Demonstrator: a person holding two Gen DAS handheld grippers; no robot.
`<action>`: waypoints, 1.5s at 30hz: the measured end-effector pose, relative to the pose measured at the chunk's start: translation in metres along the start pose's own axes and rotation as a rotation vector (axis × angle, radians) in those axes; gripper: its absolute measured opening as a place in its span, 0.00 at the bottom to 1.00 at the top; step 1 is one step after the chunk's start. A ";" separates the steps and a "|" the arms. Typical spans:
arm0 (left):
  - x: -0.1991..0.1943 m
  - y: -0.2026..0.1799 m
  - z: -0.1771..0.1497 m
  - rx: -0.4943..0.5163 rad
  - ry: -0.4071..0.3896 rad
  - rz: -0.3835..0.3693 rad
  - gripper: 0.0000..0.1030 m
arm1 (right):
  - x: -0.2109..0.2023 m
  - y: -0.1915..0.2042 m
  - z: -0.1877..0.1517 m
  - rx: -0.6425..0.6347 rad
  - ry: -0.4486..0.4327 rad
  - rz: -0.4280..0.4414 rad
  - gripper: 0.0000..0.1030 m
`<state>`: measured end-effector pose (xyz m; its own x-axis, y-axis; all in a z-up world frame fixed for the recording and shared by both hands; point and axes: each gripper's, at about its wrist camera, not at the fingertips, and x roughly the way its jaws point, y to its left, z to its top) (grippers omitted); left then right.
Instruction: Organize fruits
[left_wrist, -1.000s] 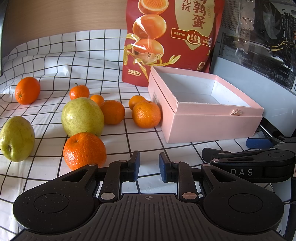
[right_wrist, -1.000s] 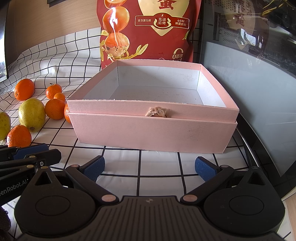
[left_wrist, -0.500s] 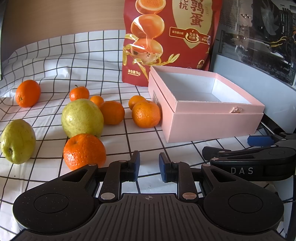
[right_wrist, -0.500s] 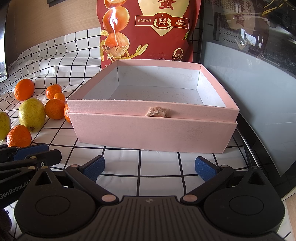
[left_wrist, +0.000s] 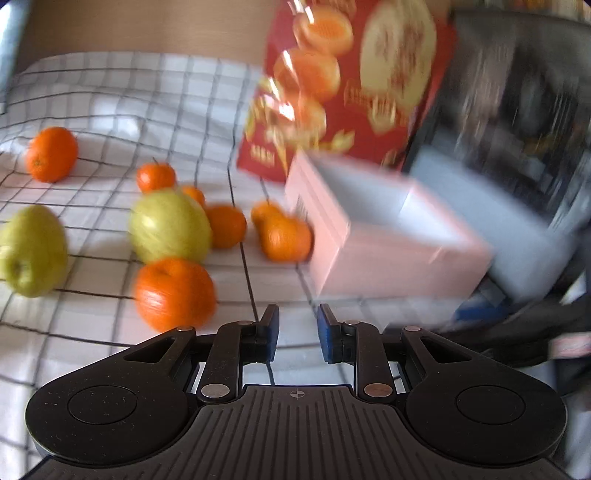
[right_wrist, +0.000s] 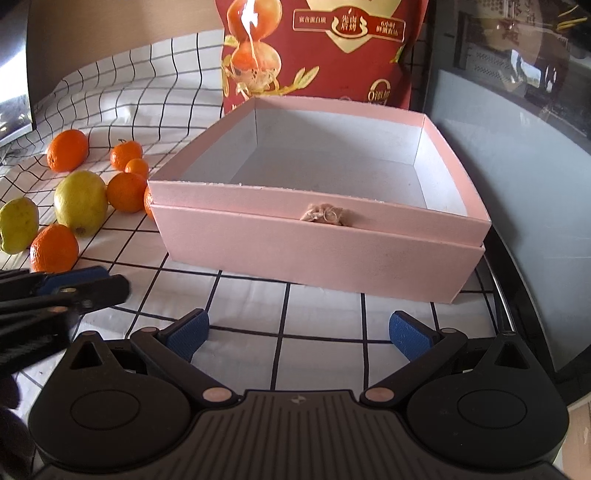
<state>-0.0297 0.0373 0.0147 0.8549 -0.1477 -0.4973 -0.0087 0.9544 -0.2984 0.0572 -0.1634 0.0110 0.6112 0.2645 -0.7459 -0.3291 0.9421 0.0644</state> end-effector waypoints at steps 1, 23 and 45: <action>-0.022 0.008 0.003 -0.012 -0.066 -0.004 0.25 | 0.000 0.001 0.001 0.001 0.009 -0.002 1.00; -0.210 0.199 -0.019 -0.453 -0.497 0.425 0.25 | -0.050 0.235 0.001 -0.528 -0.196 0.455 0.95; -0.167 0.156 -0.003 -0.262 -0.364 0.268 0.25 | -0.070 0.208 0.009 -0.444 -0.160 0.534 0.42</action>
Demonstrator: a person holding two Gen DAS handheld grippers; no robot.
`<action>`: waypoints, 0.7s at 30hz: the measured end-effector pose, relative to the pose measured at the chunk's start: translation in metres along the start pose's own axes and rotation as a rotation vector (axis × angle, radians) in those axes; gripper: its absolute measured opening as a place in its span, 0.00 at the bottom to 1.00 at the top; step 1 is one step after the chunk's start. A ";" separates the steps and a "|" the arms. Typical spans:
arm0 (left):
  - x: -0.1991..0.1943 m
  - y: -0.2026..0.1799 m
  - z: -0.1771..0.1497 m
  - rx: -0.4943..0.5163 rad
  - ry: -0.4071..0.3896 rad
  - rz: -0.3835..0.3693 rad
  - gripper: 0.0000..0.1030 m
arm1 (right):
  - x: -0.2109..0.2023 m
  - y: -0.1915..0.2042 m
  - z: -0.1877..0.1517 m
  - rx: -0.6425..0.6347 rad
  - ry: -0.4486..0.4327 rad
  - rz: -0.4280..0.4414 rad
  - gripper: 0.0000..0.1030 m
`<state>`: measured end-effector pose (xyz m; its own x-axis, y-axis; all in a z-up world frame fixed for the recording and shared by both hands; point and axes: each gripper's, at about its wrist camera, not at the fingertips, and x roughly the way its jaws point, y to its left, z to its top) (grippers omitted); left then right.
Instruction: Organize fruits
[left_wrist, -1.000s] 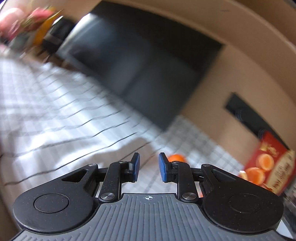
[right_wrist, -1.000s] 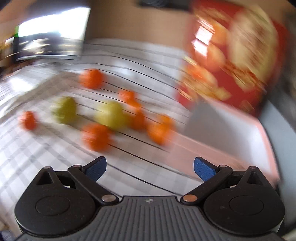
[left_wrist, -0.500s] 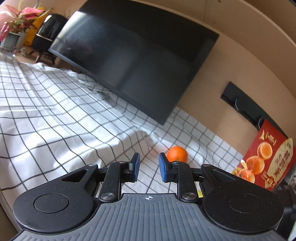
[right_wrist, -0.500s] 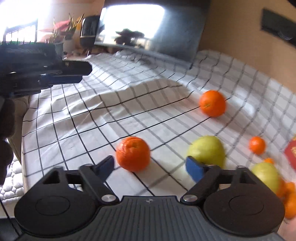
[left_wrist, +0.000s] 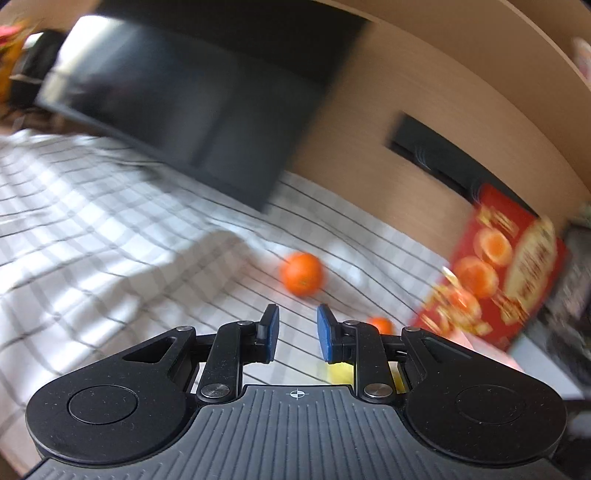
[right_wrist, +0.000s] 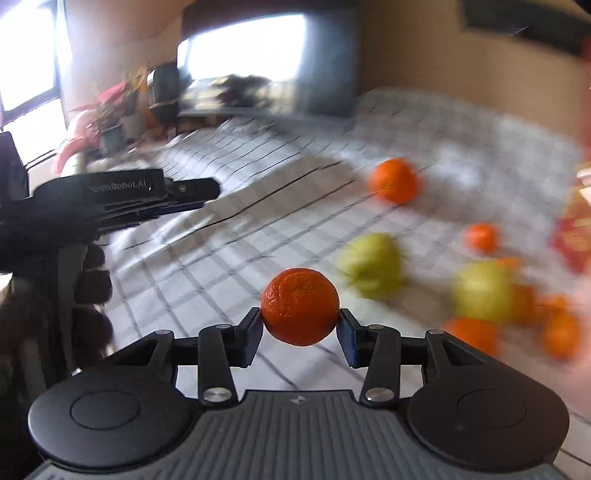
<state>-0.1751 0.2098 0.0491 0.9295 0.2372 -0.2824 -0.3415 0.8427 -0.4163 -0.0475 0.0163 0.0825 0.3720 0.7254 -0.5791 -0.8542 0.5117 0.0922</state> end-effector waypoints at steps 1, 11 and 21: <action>0.003 -0.009 -0.004 0.022 0.025 -0.024 0.25 | -0.018 -0.009 -0.007 -0.009 -0.025 -0.053 0.42; 0.038 -0.096 -0.042 0.133 0.218 -0.223 0.25 | -0.105 -0.127 -0.089 0.213 -0.027 -0.396 0.42; 0.039 -0.078 -0.016 0.051 0.135 -0.147 0.25 | -0.079 -0.159 -0.108 0.371 0.036 -0.338 0.43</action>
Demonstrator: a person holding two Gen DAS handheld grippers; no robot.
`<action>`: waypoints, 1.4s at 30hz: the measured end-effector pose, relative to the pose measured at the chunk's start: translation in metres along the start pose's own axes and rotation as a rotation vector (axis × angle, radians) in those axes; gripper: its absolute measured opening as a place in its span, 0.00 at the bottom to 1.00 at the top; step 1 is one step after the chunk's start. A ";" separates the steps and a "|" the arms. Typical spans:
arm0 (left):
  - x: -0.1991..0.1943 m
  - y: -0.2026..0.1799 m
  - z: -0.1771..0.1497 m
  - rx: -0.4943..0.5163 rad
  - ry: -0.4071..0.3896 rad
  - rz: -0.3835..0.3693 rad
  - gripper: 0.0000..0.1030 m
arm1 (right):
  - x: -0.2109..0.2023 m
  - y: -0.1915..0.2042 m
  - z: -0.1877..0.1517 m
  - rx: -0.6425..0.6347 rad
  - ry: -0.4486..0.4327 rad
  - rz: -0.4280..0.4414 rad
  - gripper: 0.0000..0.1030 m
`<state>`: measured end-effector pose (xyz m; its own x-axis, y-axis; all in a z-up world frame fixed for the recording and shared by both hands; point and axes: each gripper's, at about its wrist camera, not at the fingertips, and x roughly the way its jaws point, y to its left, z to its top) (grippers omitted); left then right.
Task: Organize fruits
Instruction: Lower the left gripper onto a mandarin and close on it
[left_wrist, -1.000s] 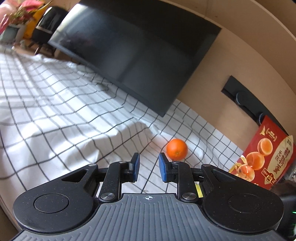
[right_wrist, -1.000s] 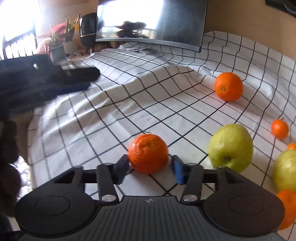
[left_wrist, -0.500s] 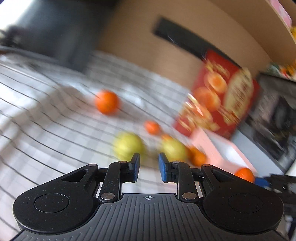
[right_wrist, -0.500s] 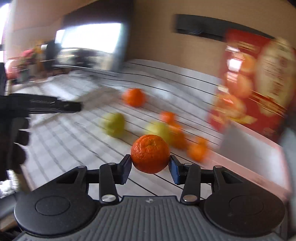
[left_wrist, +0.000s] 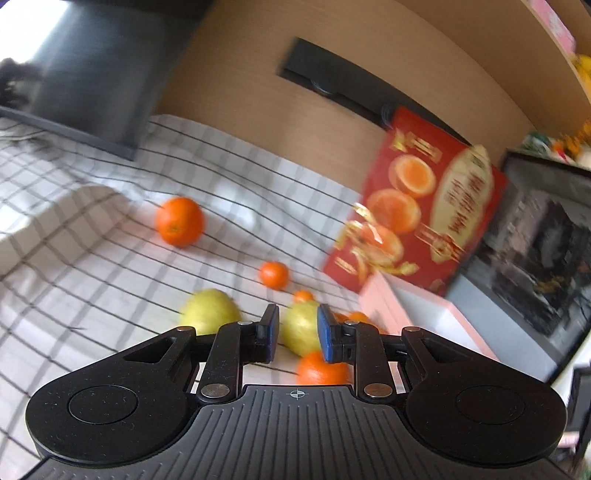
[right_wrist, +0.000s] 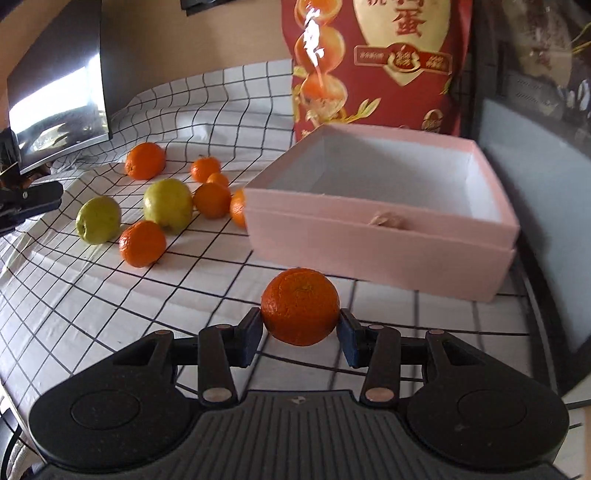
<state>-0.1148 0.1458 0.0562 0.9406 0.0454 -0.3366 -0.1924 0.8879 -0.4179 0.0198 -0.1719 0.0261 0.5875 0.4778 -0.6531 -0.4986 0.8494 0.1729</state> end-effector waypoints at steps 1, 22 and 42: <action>-0.003 0.008 0.002 -0.025 -0.014 0.024 0.25 | 0.003 0.003 -0.001 -0.003 0.005 0.000 0.44; 0.056 -0.080 -0.049 0.459 0.136 -0.001 0.25 | -0.014 0.005 -0.009 -0.007 -0.145 0.000 0.78; 0.061 -0.075 -0.056 0.427 0.255 -0.177 0.31 | -0.013 0.000 -0.010 0.033 -0.140 0.001 0.78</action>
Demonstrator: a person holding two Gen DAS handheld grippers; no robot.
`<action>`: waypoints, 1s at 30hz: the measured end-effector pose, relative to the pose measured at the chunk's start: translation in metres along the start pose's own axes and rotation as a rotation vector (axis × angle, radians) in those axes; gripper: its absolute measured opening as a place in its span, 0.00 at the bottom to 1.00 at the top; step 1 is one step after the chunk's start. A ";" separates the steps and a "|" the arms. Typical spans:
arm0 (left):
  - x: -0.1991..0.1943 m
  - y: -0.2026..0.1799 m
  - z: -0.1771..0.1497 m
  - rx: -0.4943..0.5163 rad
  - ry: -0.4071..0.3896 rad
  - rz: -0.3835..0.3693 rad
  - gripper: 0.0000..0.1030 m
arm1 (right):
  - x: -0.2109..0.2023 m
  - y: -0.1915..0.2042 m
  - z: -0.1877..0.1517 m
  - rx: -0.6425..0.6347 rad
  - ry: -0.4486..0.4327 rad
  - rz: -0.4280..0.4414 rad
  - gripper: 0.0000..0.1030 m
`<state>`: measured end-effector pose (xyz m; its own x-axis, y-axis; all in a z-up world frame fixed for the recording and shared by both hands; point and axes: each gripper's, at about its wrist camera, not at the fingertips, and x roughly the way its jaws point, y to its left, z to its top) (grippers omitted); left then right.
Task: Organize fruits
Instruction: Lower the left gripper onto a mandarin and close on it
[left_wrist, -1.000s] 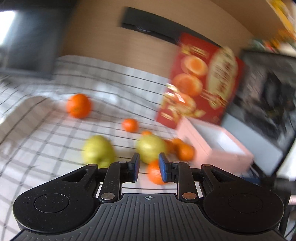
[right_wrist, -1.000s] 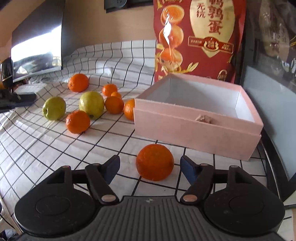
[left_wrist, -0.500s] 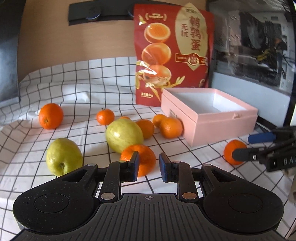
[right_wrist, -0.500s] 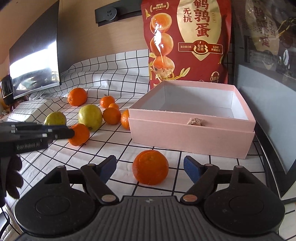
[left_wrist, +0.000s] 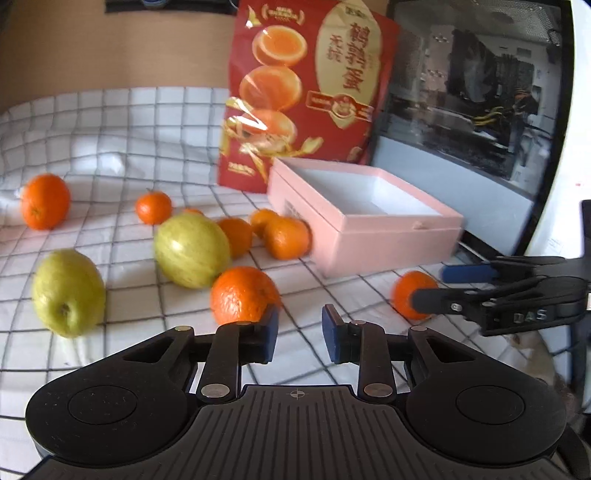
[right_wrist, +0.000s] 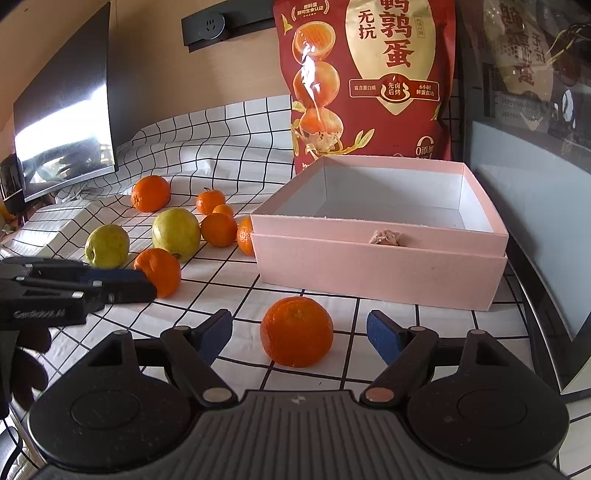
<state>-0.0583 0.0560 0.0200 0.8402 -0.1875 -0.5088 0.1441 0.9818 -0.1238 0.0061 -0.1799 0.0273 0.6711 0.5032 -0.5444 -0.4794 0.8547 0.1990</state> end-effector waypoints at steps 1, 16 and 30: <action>-0.002 -0.003 0.000 0.023 -0.028 0.063 0.30 | 0.000 0.000 0.000 0.001 -0.002 -0.001 0.78; 0.007 -0.012 0.000 0.147 -0.052 0.228 0.32 | -0.001 -0.001 -0.001 0.013 -0.004 -0.003 0.79; 0.018 0.009 0.003 0.058 0.001 0.220 0.65 | -0.001 -0.002 -0.001 0.017 -0.004 0.001 0.79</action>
<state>-0.0407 0.0612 0.0126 0.8541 0.0313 -0.5191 -0.0128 0.9992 0.0391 0.0060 -0.1820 0.0263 0.6728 0.5047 -0.5409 -0.4703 0.8562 0.2139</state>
